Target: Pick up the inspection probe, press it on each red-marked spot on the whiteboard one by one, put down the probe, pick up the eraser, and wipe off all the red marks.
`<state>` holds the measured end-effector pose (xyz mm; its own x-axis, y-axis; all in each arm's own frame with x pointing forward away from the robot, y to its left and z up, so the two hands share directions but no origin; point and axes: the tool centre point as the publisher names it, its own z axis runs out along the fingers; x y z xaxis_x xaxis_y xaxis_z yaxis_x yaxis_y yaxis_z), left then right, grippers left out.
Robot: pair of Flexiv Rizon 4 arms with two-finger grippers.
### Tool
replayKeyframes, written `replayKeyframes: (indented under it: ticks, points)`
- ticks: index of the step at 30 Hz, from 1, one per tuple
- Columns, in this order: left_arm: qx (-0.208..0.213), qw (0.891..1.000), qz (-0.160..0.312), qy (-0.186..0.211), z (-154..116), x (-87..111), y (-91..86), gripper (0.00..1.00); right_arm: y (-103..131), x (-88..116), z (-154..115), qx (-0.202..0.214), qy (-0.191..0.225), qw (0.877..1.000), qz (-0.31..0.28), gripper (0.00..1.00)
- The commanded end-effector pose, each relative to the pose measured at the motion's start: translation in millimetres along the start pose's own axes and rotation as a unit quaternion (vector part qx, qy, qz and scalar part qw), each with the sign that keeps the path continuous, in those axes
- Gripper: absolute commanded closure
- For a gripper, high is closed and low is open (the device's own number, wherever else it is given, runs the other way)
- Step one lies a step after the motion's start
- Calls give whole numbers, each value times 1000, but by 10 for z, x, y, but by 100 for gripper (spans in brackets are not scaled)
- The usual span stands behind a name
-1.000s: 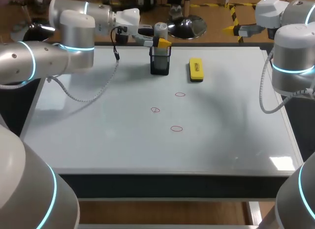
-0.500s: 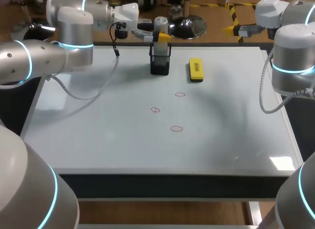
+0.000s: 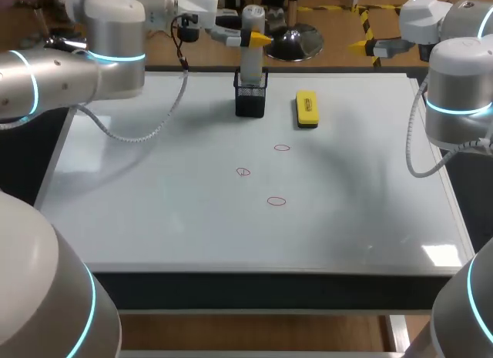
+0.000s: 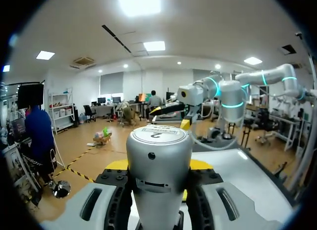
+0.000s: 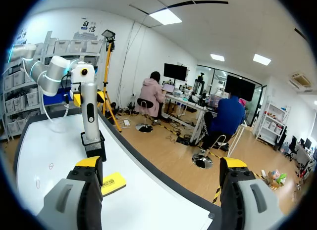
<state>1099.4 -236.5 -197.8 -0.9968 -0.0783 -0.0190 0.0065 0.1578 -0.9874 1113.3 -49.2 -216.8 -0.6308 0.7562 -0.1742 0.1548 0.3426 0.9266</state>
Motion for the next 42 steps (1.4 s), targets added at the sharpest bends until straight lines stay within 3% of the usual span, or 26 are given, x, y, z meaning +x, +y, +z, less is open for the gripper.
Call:
replayKeyframes:
  ticks: [1,10,18,32,42]
  points:
    - [-1,1000,4,-4,-69,53,-153,100,-1,-4,2,0,0,1000,0,0]
    - [8,1000,12,-8,-276,71,-408,100,-1,-4,2,0,0,1000,0,0]
    - [19,999,25,-26,-612,97,-469,100,-1,-4,2,0,0,1000,0,0]
    - [5,995,35,-97,-1434,165,-247,100,-1,-4,2,0,0,1000,0,0]
    - [-4,990,4,-142,-1923,253,89,100,-1,-4,2,0,0,1000,0,0]
